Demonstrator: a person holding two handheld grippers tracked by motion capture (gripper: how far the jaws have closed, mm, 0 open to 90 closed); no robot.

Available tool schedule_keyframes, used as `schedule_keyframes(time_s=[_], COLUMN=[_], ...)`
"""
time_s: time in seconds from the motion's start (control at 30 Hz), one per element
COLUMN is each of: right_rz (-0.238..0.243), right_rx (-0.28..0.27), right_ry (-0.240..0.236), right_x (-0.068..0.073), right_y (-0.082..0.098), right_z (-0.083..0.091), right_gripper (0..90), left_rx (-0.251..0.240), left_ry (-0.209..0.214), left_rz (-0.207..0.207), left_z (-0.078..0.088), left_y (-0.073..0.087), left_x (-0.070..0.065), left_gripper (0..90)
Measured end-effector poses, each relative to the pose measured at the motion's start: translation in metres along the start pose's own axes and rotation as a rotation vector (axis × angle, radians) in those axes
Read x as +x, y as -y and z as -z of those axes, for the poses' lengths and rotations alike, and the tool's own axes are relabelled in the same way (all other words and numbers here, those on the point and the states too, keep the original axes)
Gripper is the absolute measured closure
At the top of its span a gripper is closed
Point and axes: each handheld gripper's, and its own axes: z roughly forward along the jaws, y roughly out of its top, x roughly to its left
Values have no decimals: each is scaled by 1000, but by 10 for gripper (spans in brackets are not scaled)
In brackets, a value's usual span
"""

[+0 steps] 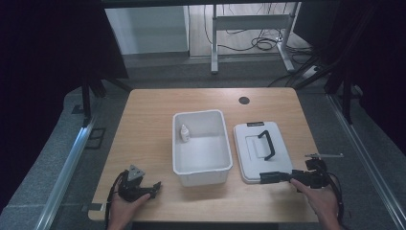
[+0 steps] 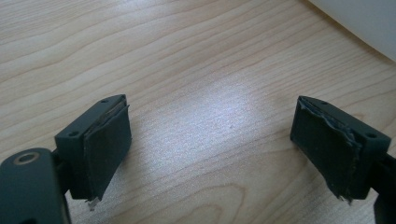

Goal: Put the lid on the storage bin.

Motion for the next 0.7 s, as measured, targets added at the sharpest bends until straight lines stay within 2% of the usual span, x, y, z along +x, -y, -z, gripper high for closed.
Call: schedule_keyframes(time_s=[0.7], right_rz=[-39], right_rx=[7], right_ry=[-11], right_x=[-6], right_y=[3], right_z=[3], right_gripper=[299], left_rx=[-1], left_ry=[3], left_rz=[-3], left_z=[1], left_y=[1], left_x=[0], left_gripper=[122])
